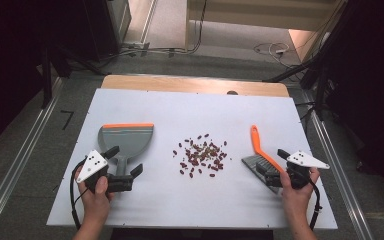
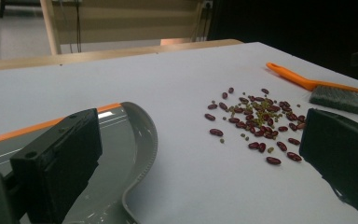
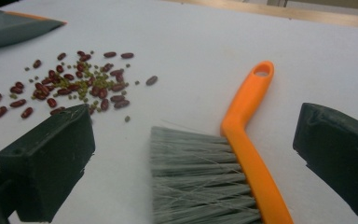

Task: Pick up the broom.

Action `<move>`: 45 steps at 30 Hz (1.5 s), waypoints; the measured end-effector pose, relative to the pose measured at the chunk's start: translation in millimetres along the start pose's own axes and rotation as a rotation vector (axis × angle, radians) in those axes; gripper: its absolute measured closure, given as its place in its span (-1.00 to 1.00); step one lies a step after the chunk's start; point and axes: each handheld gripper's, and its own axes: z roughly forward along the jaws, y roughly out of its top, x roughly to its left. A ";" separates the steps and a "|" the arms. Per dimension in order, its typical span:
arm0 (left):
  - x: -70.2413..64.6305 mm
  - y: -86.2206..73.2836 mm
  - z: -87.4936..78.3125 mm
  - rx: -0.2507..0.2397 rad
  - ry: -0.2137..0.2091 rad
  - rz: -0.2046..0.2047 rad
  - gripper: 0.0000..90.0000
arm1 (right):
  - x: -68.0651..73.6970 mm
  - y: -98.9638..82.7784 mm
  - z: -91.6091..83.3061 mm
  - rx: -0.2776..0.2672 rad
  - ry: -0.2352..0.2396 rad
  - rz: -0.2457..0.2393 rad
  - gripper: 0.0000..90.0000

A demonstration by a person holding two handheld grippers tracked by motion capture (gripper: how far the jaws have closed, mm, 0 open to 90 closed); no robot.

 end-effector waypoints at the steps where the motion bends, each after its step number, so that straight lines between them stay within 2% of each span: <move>1: 0.0 0.4 0.1 -0.002 -0.002 -0.004 -1.00 | 0.3 1.3 -0.7 -0.006 0.001 -0.004 -1.00; 7: -1.7 1.6 -1.7 -0.004 0.000 0.002 -1.00 | 2.0 7.7 -6.7 -0.018 -0.002 -0.004 -1.00; 14: -5.3 4.2 -4.1 -0.004 -0.010 0.023 -1.00 | 9.3 24.7 -15.0 -0.033 -0.006 0.005 -1.00; 21: -10.9 6.2 -1.7 0.006 -0.022 0.037 -1.00 | 8.5 41.8 -13.6 -0.009 -0.035 -0.014 -1.00; 23: -12.0 7.1 -0.9 0.007 -0.021 0.043 -1.00 | 8.4 47.8 -10.3 0.009 -0.052 -0.018 -1.00; 25: -12.7 7.4 -0.2 0.010 -0.025 0.045 -1.00 | 7.1 54.5 -6.3 0.023 -0.050 -0.018 -1.00; 31: -15.1 7.9 2.5 0.014 -0.032 0.050 -1.00 | -3.5 76.0 12.3 0.073 -0.052 0.021 -1.00; 36: -16.5 7.3 3.9 0.020 -0.035 0.055 -1.00 | -14.0 81.2 24.8 0.102 -0.045 0.054 -1.00; 40: -17.1 7.4 3.2 0.022 -0.034 0.062 -1.00 | -23.2 78.7 42.0 0.154 -0.025 0.083 -1.00; 42: -17.2 7.4 3.0 0.022 -0.035 0.064 -1.00 | -23.6 77.1 48.2 0.182 -0.050 0.086 -0.87; 44: -17.2 7.2 3.0 0.023 -0.036 0.065 -1.00 | -24.1 76.4 50.5 0.193 -0.056 0.089 -0.85; 45: -17.1 7.0 2.9 0.026 -0.037 0.068 -1.00 | -25.2 75.2 54.0 0.207 -0.056 0.102 -0.69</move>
